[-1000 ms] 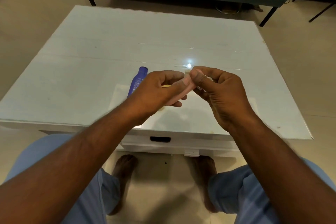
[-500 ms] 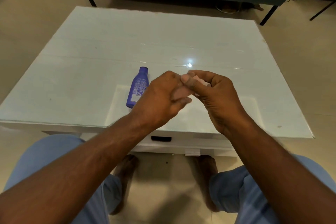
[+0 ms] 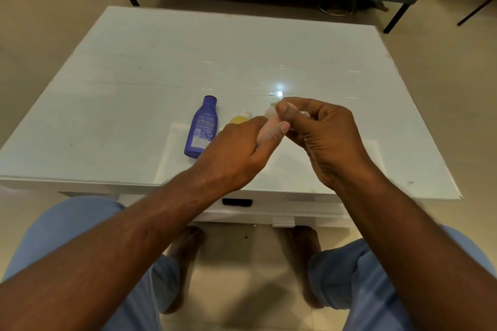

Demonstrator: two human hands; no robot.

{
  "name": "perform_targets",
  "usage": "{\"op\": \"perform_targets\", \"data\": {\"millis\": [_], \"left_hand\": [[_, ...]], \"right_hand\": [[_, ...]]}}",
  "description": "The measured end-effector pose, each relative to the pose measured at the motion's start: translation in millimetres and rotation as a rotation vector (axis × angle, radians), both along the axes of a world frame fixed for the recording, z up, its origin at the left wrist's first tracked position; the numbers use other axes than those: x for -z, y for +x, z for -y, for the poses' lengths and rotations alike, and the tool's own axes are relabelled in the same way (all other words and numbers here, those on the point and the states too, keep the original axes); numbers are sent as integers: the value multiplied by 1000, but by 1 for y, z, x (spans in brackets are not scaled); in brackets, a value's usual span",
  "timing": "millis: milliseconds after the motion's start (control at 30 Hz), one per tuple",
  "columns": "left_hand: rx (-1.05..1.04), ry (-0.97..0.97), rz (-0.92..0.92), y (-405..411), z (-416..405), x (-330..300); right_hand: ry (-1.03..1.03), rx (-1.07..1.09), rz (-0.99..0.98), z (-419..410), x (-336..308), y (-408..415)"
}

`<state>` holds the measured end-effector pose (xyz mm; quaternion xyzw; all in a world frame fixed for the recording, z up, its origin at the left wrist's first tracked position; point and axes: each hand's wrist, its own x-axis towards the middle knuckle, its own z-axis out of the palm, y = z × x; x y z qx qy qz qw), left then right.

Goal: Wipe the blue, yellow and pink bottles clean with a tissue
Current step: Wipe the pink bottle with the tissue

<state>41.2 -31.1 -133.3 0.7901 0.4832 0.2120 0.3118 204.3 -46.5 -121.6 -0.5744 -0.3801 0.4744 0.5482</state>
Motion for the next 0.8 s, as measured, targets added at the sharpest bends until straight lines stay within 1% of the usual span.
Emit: {"op": "perform_targets", "data": {"millis": [133, 200, 233, 300, 367, 400, 467, 533, 667, 800], "left_hand": [[-13, 84, -140, 0, 1, 4], [-28, 78, -173, -1, 2, 4], [-41, 59, -161, -1, 2, 3], [-105, -31, -68, -1, 3, -2], [-195, -145, 104, 1, 2, -6], [-207, -171, 162, 2, 1, -7], [-172, -183, 176, 3, -3, -6], [-161, -213, 186, 3, -5, -3], [-194, -280, 267, 2, -9, 1], [-184, -378, 369, 2, -11, 3]], "right_hand": [[-5, 29, 27, 3, 1, 2], [4, 49, 82, 4, 1, 3], [12, 58, 106, 4, 1, 4], [35, 74, 109, 4, 0, 5], [53, 84, 109, 3, 1, 5], [56, 86, 128, 2, 2, 4], [52, 84, 138, 0, 5, 3], [47, 77, 107, -2, 5, 2], [68, 15, 129, -2, 3, 1], [100, 21, 279, 0, 0, 2]]}}
